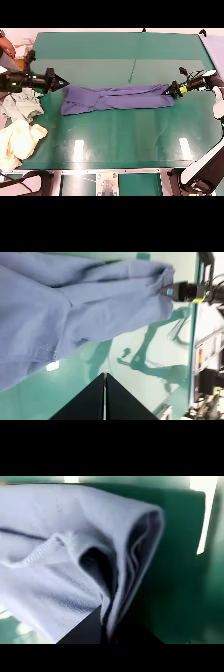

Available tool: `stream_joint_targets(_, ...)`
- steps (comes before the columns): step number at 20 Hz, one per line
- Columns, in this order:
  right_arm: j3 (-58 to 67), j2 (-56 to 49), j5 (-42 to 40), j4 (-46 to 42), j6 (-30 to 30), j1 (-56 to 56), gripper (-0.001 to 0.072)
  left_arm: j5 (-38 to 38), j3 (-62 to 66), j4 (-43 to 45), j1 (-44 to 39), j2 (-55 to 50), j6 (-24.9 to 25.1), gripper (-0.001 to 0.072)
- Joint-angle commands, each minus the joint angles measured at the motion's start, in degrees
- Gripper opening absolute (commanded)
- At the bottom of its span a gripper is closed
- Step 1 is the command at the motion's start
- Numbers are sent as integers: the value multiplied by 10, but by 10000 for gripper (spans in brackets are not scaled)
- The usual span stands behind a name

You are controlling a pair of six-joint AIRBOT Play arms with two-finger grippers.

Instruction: Fold the shirts.

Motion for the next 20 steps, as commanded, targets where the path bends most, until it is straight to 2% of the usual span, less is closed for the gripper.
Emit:
stream_joint_targets(1, 14, 38, 22, 20, -1, 0, 11, 89, 0, 26, -78, -13, -6, 23)
stream_joint_targets(5, 14, 117, 47, 33, -1, 1, 11, 177, 20, -10, -215, -108, -13, 23)
stream_joint_targets(7, 14, 152, 74, 68, 6, 1, 11, 194, 64, -28, -281, -175, 1, 23)
stream_joint_targets(10, 14, 203, 111, 126, 28, 2, 12, 212, 170, -28, -348, -266, -9, 23)
stream_joint_targets(14, 14, 263, 136, 209, 53, 13, 12, 233, 297, -27, -384, -354, -37, 23)
stream_joint_targets(20, 13, 305, 134, 211, 79, 67, 12, 209, 386, -19, -395, -434, -74, 23)
